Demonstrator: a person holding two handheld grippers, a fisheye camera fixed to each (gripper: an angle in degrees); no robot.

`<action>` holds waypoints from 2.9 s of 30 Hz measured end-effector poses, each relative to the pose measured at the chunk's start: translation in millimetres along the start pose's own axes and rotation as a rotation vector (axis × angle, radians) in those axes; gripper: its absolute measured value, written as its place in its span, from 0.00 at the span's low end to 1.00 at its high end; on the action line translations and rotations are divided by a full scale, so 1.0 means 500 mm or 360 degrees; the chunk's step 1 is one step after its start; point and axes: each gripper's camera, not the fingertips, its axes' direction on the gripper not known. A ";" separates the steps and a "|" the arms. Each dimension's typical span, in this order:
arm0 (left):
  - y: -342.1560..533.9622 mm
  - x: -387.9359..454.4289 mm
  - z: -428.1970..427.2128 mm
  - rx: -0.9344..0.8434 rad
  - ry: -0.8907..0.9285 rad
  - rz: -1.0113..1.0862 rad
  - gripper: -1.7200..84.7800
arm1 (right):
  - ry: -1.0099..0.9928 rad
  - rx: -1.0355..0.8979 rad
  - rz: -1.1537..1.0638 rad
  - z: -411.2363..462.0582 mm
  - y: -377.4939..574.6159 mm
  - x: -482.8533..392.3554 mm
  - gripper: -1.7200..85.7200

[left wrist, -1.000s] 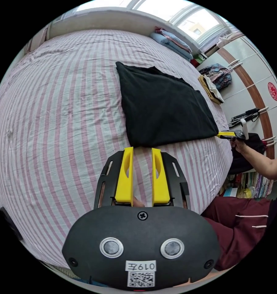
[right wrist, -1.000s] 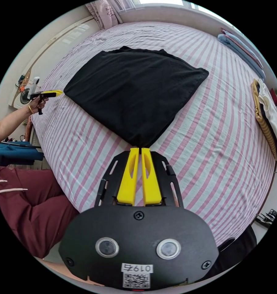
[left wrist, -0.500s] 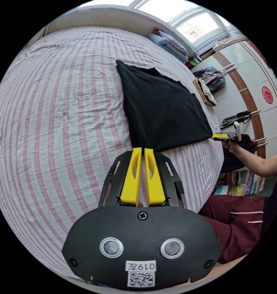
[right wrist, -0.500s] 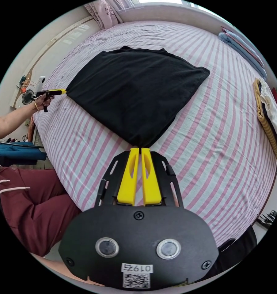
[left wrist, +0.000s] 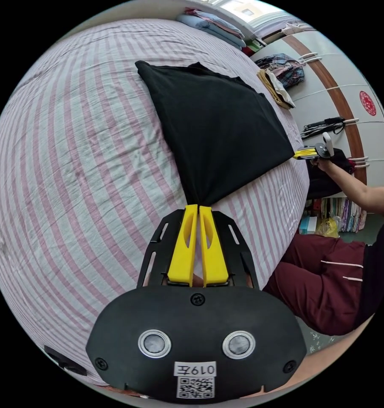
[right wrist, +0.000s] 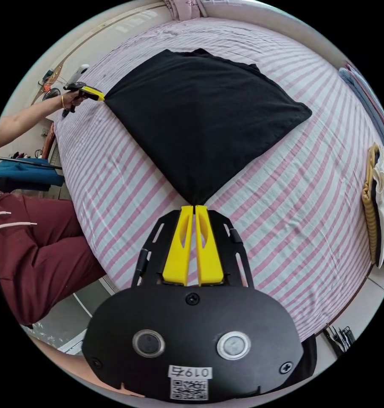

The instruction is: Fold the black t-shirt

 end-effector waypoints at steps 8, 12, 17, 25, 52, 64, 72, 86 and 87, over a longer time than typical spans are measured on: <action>-0.011 0.044 0.000 -0.0077 -0.0005 -0.0032 0.03 | -0.0093 0.0023 0.0150 -0.036 0.016 -0.010 0.03; 0.014 0.097 -0.019 -0.0074 -0.0189 0.0006 0.03 | 0.0205 -0.0035 0.0083 -0.084 0.023 -0.073 0.02; 0.055 0.210 -0.090 0.0350 -0.0350 -0.0102 0.03 | 0.0446 0.0242 0.0255 -0.200 0.021 -0.150 0.01; 0.000 0.377 0.006 0.0497 -0.0591 -0.0227 0.03 | 0.0596 0.0256 0.0384 -0.209 -0.066 -0.241 0.01; 0.343 0.472 0.167 0.0859 0.0065 -0.1143 0.10 | -0.0125 0.0454 -0.0145 -0.551 -0.361 -0.313 0.07; 0.430 0.422 0.249 0.1108 0.0245 -0.1560 0.11 | -0.0180 0.0501 -0.0548 -0.682 -0.647 -0.384 0.03; 0.459 0.435 0.299 0.1222 0.0267 -0.1638 0.11 | -0.0267 0.0516 -0.0567 -0.750 -0.773 -0.353 0.04; 0.517 0.398 0.378 0.1422 0.0582 -0.1550 0.07 | -0.0247 -0.0099 -0.1277 -0.804 -1.461 -0.303 0.14; 0.517 0.396 0.379 0.1422 0.0593 -0.1538 0.07 | -0.0288 -0.0160 -0.1315 -0.794 -1.515 -0.311 0.14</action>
